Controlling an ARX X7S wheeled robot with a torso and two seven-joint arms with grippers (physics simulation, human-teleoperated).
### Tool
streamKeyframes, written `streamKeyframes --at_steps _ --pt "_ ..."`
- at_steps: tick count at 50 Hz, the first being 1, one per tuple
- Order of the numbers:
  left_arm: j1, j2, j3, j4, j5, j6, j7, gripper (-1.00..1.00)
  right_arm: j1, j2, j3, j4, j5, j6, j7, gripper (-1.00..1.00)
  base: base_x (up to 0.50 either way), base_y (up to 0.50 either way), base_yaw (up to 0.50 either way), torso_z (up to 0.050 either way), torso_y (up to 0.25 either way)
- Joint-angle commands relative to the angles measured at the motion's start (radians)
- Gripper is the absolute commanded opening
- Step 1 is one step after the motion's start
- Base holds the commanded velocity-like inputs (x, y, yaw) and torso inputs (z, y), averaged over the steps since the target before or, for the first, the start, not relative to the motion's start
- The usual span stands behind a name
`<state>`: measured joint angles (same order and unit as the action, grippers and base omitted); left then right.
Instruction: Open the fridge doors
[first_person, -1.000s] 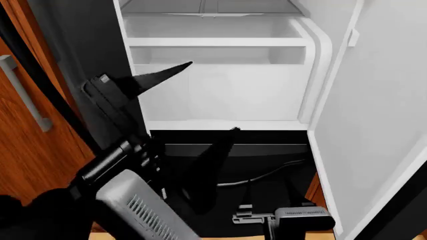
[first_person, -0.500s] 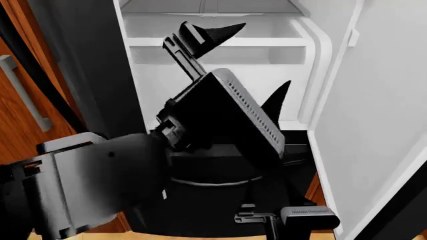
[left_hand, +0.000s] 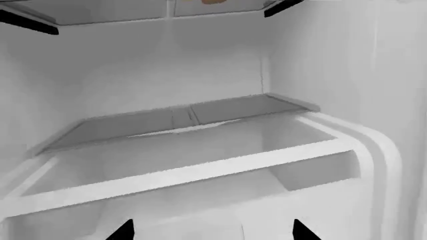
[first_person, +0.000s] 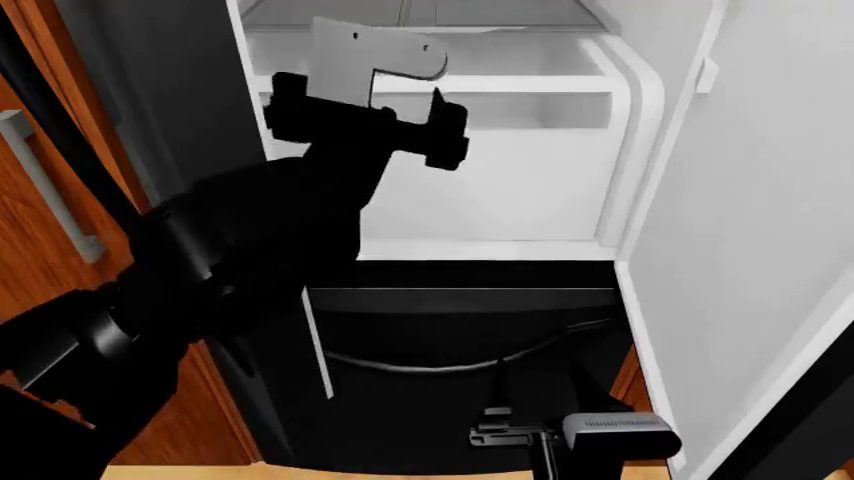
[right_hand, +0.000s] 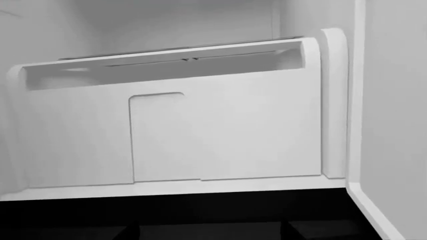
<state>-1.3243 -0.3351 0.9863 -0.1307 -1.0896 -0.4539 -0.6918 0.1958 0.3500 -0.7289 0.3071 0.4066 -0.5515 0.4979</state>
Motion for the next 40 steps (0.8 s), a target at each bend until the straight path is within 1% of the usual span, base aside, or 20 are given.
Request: streamKeyframes --at_steps 1,9,16,23,27,35,40 --pt "0.024 0.035 -0.074 -0.179 -0.033 0.017 -0.156 1.00 0.000 0.000 0.000 -0.001 0.003 0.002 -0.002 1.00 0.00 0.00 0.00 0.000 0.000" --pt "0.040 0.037 -0.123 -0.271 -0.008 0.052 -0.332 1.00 -0.001 0.002 -0.001 -0.004 -0.007 0.009 0.008 1.00 0.00 0.00 0.00 0.000 0.000" --pt "0.048 0.035 -0.129 -0.311 0.010 0.063 -0.373 1.00 0.000 0.002 -0.002 -0.005 -0.012 0.016 0.013 1.00 0.00 0.00 0.00 0.000 0.000" --pt "0.057 0.014 -0.135 -0.332 0.018 0.077 -0.366 1.00 0.003 0.000 -0.004 -0.001 -0.018 0.021 0.015 1.00 0.00 0.00 0.00 0.000 0.000" --pt "0.063 -0.001 -0.135 -0.371 0.032 0.096 -0.340 1.00 0.004 0.000 -0.003 0.000 -0.021 0.023 0.018 1.00 0.00 0.00 0.00 0.000 0.000" --pt "0.065 -0.024 -0.131 -0.494 0.070 0.147 -0.260 1.00 0.005 -0.001 -0.002 -0.002 -0.041 0.037 0.040 1.00 0.00 0.00 0.00 0.000 0.000" --pt "0.050 -0.024 -0.131 -0.602 0.095 0.188 -0.198 1.00 0.008 -0.002 -0.003 -0.001 -0.053 0.051 0.053 1.00 0.00 0.00 0.00 0.000 0.000"
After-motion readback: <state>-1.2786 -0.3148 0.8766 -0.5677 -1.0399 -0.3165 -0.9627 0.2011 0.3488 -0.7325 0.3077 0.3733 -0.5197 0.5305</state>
